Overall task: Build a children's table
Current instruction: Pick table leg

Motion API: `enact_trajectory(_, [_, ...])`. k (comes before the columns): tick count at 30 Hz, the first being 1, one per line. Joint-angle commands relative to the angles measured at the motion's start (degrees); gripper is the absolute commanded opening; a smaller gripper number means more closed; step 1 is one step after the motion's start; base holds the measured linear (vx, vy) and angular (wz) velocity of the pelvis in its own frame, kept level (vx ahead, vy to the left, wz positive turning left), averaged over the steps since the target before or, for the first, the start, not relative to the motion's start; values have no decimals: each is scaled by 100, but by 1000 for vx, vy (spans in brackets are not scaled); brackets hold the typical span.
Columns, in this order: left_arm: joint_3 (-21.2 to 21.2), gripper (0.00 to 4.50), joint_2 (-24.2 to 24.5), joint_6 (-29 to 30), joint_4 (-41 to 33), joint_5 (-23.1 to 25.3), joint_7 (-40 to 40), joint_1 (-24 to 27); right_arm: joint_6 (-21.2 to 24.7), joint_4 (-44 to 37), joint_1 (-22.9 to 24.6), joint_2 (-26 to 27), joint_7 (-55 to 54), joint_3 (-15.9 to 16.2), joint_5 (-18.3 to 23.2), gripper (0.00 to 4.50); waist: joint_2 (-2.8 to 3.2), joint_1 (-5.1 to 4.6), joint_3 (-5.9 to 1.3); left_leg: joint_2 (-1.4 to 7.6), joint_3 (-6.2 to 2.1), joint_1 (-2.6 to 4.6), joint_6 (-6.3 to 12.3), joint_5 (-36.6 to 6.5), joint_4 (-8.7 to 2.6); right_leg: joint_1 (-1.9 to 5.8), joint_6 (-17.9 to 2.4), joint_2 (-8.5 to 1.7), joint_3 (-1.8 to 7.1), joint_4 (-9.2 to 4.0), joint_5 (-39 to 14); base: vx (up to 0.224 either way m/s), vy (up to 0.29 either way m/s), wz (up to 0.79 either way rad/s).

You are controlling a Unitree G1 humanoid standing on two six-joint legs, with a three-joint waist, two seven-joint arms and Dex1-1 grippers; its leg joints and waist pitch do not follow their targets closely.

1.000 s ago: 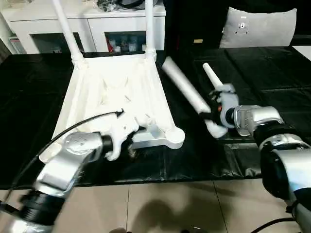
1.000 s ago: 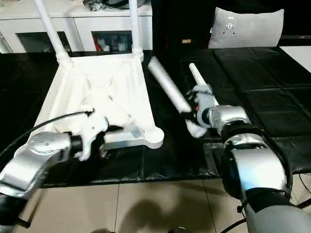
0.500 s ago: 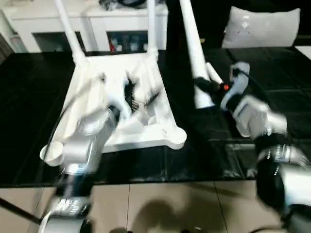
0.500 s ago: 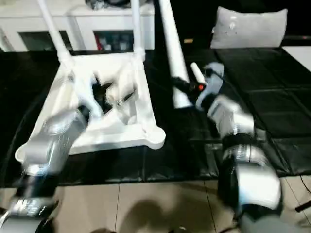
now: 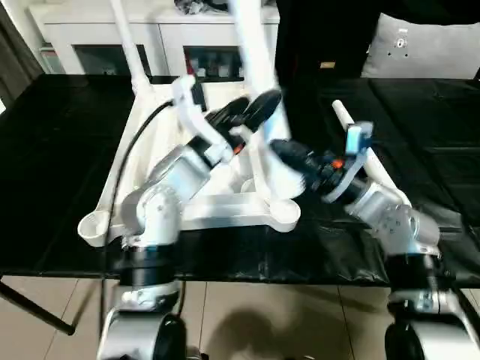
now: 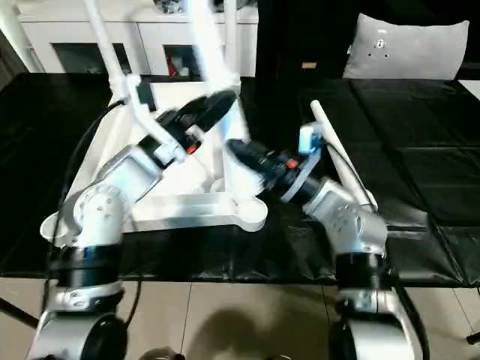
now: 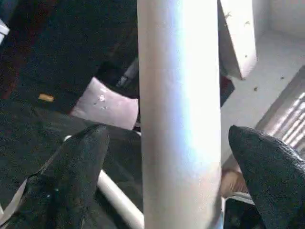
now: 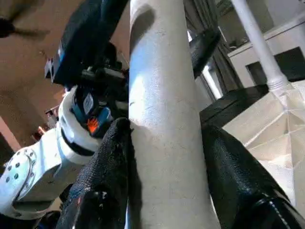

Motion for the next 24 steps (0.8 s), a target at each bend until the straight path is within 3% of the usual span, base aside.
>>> enact_trajectory(1, [-20, 422, -46, -73, 15, -45, 76, -58, 7, -286, 67, 32, -106, 80, 6, 186, -105, 6, -435, 83, -7, -15, 362, -593, -385, 394, -682, -285, 270, -498, -1714, 0, 0, 0])
enact_trajectory(4, [-145, 409, -116, -383, -34, 211, 158, -3, -310, -638, 314, 171, -585, 266, -312, 186, -126, -3, -440, 80, -15, -30, 346, -518, -391, 398, -624, -290, 270, -481, -1672, 0, 0, 0])
enact_trajectory(6, [-204, 371, -146, -568, -34, 376, 235, 8, -477, -731, 396, 254, -751, 333, -460, 186, -123, -23, -432, 88, -17, -30, 307, -535, -402, 389, -552, -298, 272, -505, -1738, 0, 0, 0])
enact_trajectory(9, [-394, 371, -241, -1028, 19, 779, 499, 38, -924, -919, 553, 523, -1154, 400, -709, 186, -132, -50, -425, 86, -20, -37, 284, -575, -415, 387, -410, -297, 271, -524, -1861, 0, 0, 0])
enact_trajectory(14, [-633, 328, -402, -1547, 121, 1299, 908, 86, -1964, -786, 673, 639, -1691, 766, -1547, 186, -137, -59, -414, 85, -16, -43, 230, -603, -419, 370, -330, -301, 276, -530, -1920, 0, 0, 0])
enact_trajectory(17, [-754, 302, -471, -1763, 206, 1621, 1228, 108, -2614, -579, 692, 688, -2114, 939, -2062, 186, -144, -72, -429, 89, -19, -42, 231, -526, -417, 375, -375, -297, 283, -493, -1710, 0, 0, 0])
enact_trajectory(20, [-824, 280, -521, -1895, 289, 1771, 1377, 90, -3061, -424, 687, 754, -2330, 997, -2328, 186, -172, -69, -425, 88, -11, -49, 283, -522, -414, 376, -433, -307, 293, -483, -1620, 0, 0, 0])
enact_trajectory(22, [-848, 245, -566, -1967, 324, 1792, 1431, 71, -3356, -310, 657, 832, -2508, 1021, -2464, 186, -156, -74, -418, 94, -10, -36, 310, -570, -420, 371, -494, -311, 298, -484, -1630, 0, 0, 0])
enact_trajectory(24, [-873, 240, -593, -1997, 348, 1799, 1449, 69, -3514, -262, 648, 844, -2551, 1083, -2548, 186, -154, -81, -418, 93, -12, -40, 324, -571, -418, 381, -553, -303, 300, -471, -1502, 0, 0, 0])
